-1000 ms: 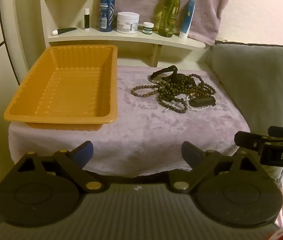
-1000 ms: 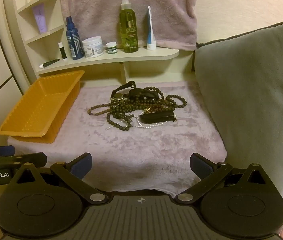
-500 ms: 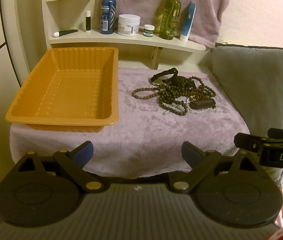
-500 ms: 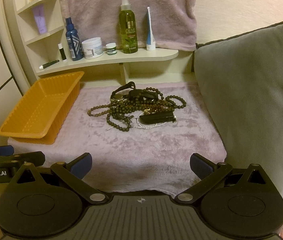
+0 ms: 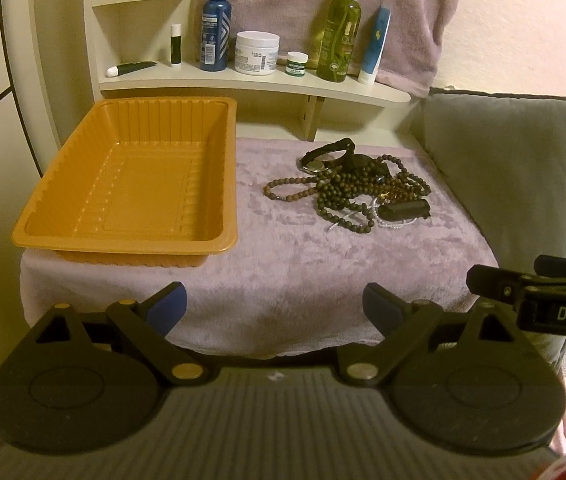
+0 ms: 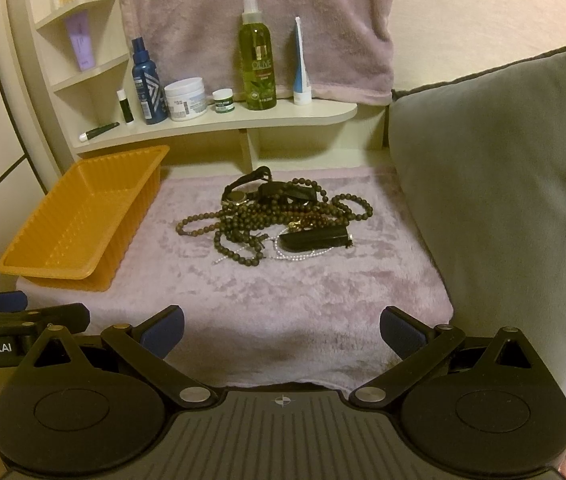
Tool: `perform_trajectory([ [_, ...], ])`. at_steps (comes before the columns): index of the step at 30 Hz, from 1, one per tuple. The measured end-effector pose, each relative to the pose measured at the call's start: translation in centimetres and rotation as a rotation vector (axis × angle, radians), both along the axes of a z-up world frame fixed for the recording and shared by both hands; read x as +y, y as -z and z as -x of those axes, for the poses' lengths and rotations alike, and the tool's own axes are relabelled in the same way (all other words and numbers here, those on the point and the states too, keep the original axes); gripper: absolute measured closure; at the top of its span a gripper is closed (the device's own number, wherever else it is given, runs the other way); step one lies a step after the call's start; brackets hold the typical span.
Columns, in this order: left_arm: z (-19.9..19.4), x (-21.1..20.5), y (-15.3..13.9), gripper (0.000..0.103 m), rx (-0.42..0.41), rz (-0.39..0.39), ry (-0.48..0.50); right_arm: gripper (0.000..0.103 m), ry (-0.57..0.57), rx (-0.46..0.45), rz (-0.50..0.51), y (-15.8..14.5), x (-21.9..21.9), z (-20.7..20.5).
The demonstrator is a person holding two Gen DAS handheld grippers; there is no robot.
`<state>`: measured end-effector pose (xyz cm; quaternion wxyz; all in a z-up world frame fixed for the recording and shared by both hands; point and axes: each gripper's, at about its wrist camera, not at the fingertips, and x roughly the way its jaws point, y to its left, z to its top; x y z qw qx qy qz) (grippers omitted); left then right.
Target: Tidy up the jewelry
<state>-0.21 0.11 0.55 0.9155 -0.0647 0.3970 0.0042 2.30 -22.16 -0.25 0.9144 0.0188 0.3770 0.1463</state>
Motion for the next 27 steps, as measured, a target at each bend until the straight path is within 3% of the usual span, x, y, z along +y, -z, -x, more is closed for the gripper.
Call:
perform_trajectory([
  [27,0.07,0.01,-0.04,0.009,-0.002,0.000,-0.002,0.000,-0.001,-0.007,0.002,-0.47,0.26,-0.33],
])
